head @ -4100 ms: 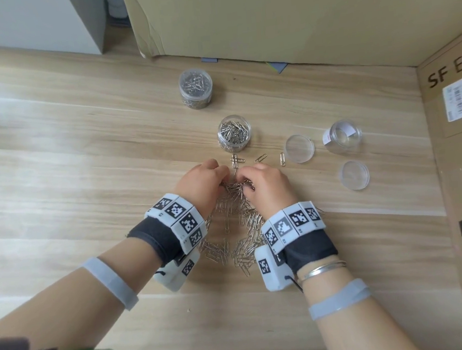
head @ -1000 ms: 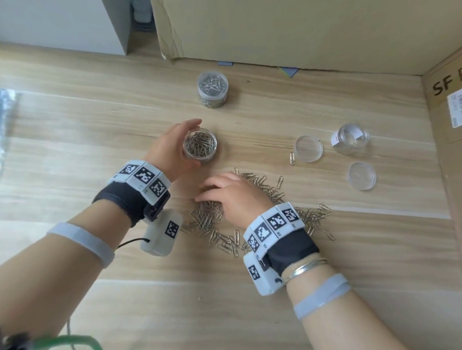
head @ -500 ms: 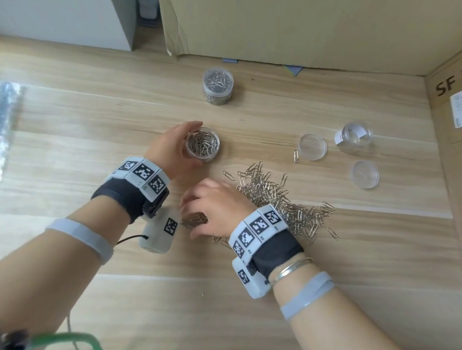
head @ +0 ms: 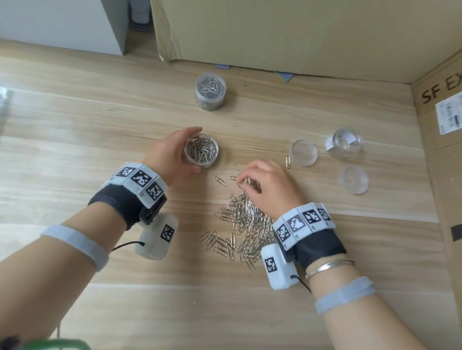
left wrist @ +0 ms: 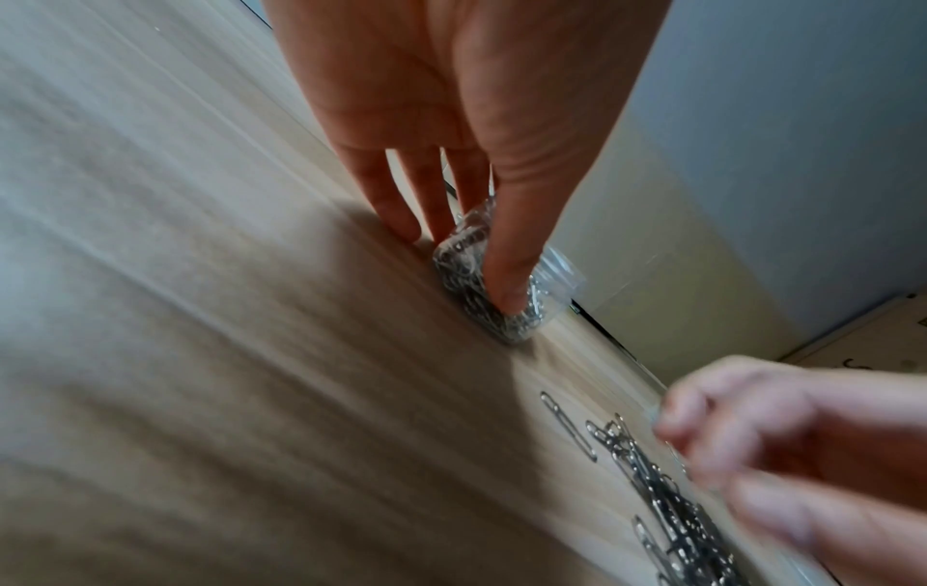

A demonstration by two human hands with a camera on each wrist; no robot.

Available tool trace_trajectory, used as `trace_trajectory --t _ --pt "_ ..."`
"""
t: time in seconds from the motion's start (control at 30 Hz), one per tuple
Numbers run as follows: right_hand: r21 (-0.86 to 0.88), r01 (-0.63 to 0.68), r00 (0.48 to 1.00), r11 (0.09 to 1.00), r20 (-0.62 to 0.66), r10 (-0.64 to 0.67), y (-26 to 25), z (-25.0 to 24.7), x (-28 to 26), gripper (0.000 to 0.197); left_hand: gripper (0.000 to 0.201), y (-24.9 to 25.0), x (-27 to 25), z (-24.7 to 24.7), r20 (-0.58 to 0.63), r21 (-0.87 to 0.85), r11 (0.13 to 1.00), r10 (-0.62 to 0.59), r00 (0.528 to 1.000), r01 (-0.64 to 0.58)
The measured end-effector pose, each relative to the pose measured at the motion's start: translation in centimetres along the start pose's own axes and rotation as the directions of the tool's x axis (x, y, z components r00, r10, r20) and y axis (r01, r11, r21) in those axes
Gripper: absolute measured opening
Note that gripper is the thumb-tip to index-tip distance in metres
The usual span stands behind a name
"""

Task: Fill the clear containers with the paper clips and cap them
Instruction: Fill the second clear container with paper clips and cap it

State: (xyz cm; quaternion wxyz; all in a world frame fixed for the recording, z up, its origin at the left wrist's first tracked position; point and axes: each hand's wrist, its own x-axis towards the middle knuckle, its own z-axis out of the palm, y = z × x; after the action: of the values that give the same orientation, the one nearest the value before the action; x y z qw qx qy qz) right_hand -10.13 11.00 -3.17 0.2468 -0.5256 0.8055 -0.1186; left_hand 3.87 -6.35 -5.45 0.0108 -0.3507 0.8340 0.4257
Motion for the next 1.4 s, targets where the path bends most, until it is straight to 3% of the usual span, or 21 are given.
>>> trace_trajectory --t 0.1,0.23,0.53,0.6,0.73,0.83,0.97,1.2,1.4 --pt "-0.023 -0.23 0.963 0.973 -0.151 0.224 1.9 -0.8 0.5 0.031 0.081 0.0 0.1 0.3 -0.001 0.016 1.0 0.007 1.0 -0.007" --pt "-0.088 -0.326 0.942 0.941 -0.107 0.317 3.3 -0.6 0.3 0.038 0.08 0.1 0.3 0.6 -0.01 0.023 1.0 0.018 1.0 -0.018" --pt "0.065 -0.166 0.981 0.984 0.117 0.158 1.7 -0.8 -2.2 0.027 0.079 0.1 1.0 1.9 0.05 0.033 0.998 0.047 0.998 -0.049" --pt "0.03 -0.158 0.978 0.987 0.145 0.152 2.0 -1.3 -2.8 0.041 0.08 0.2 1.0 2.4 0.053 0.043 0.998 0.037 0.998 -0.04" --pt "-0.099 -0.119 0.96 0.988 0.244 0.14 1.3 -0.7 -3.6 0.092 0.079 0.0 1.0 2.5 0.072 0.041 0.999 0.003 0.997 -0.006" --pt "-0.145 -0.088 0.969 0.985 0.217 0.119 0.7 0.7 -3.7 0.102 0.078 -0.3 1.0 2.4 0.092 0.026 1.0 -0.004 0.996 0.002" --pt "-0.156 -0.056 0.98 0.986 0.18 0.084 0.3 1.3 -3.3 0.089 0.075 -0.7 1.0 2.5 0.087 0.011 1.0 0.005 0.996 -0.006" --pt "-0.08 -0.039 0.987 0.996 0.154 0.051 0.0 0.9 -1.9 0.04 0.072 -0.9 1.3 2.6 0.089 -0.006 1.0 0.015 0.996 -0.014" --pt "-0.071 -0.062 0.993 0.996 0.098 0.069 -0.3 1.3 -1.0 0.021 0.074 -1.5 1.3 2.9 0.072 -0.007 0.999 0.038 0.997 -0.037"
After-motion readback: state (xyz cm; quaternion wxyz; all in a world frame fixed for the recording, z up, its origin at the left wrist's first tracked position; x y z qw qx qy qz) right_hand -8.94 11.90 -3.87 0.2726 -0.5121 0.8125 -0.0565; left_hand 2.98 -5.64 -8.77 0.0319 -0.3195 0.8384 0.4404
